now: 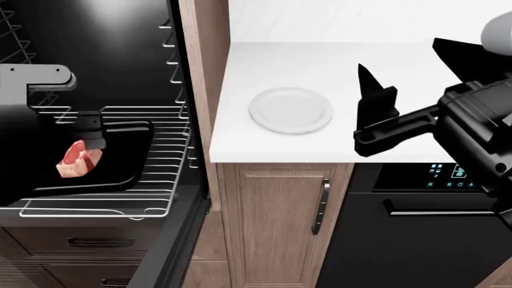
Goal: Place the steak on the rack of the oven.
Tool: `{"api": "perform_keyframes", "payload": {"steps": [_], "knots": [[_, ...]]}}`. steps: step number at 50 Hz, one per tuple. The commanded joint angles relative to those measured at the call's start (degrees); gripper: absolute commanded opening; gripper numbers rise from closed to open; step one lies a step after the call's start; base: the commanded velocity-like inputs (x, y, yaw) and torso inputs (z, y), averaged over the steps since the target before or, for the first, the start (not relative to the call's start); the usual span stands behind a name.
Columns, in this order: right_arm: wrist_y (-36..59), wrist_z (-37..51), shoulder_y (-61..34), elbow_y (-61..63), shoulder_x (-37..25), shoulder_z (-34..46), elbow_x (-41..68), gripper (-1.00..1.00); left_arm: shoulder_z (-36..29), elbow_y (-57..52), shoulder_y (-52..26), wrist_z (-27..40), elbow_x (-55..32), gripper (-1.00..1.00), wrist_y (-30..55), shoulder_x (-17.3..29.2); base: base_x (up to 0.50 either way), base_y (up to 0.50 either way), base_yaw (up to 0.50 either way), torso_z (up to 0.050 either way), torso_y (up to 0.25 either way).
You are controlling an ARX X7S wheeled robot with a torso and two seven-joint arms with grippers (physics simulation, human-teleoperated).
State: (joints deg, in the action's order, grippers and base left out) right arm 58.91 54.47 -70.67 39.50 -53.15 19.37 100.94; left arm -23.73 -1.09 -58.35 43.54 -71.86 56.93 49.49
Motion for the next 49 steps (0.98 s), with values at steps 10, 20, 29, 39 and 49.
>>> {"api": "perform_keyframes", "payload": {"steps": [10,20,29,39,49], "knots": [[-1.55,0.05,1.98,2.9,-1.81,-1.38,0.86,1.0,8.74,-21.48,8.71,9.12,-13.15,1.0,0.05,10.02,0.0,0.0,0.0,0.0,0.0],[-1.5,2.36,1.25,5.77,-4.39,-1.58,4.73,1.0,14.08,-33.64,14.18,8.39,-18.14,1.0,-2.08,17.54,0.0,0.0,0.0,0.0,0.0],[-1.28,2.51,0.61,7.93,-5.86,-1.79,6.93,1.0,18.29,-40.65,18.2,6.78,-20.91,1.0,-4.4,21.82,0.0,0.0,0.0,0.0,0.0],[-3.36,3.69,0.21,12.15,-8.12,-4.18,9.65,1.0,34.58,-51.02,31.53,4.76,-24.09,1.0,-7.98,27.12,0.0,0.0,0.0,0.0,0.0],[-6.16,9.88,-5.18,16.7,-8.73,-4.4,15.18,1.0,59.37,-58.51,40.95,5.47,-32.8,1.0,-1.08,22.53,0.0,0.0,0.0,0.0,0.0]]}}
